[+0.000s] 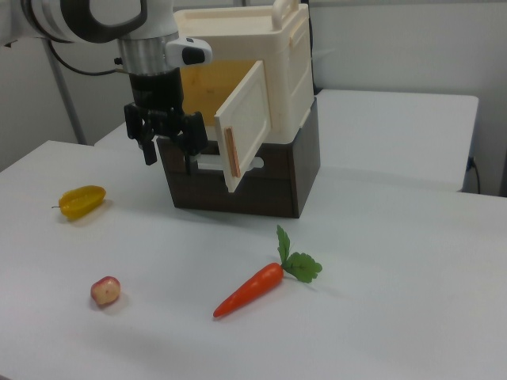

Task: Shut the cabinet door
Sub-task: 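Move the gripper down beside the open cream cabinet door's outer edge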

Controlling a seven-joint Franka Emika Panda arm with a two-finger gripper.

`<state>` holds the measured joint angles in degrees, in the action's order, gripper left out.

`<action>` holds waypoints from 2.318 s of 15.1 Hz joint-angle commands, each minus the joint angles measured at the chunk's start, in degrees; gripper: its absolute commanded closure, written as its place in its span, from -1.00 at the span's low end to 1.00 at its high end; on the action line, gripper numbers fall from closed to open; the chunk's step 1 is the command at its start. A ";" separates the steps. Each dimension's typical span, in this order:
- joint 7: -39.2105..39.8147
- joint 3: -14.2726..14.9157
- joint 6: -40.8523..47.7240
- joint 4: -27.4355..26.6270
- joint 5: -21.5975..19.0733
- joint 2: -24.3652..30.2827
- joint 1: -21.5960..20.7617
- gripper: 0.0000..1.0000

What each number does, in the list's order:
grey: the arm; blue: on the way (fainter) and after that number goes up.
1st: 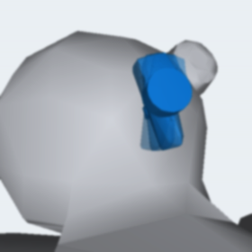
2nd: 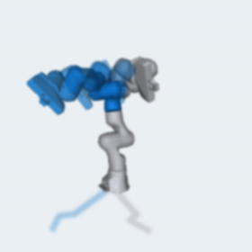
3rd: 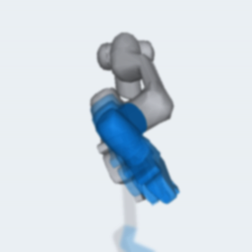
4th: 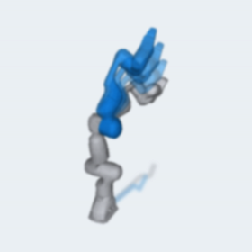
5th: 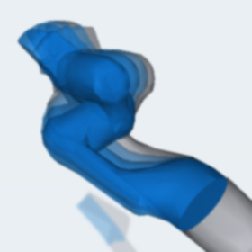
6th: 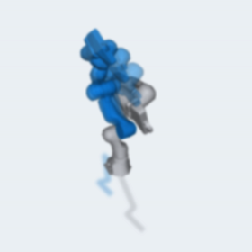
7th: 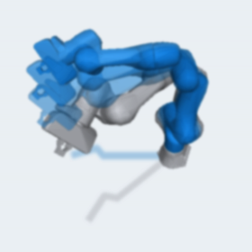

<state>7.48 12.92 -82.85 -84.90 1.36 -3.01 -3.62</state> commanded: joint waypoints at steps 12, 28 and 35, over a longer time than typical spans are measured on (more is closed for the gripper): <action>5.17 0.09 -0.03 -1.06 -0.13 1.25 0.11 0.24; 44.70 0.26 -11.70 -0.09 -1.54 -1.73 7.57 1.00; 55.52 0.17 -25.78 -0.18 -4.51 -7.27 9.77 1.00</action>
<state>58.26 12.98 -105.40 -84.86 -0.03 -9.19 5.38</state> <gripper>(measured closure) 0.991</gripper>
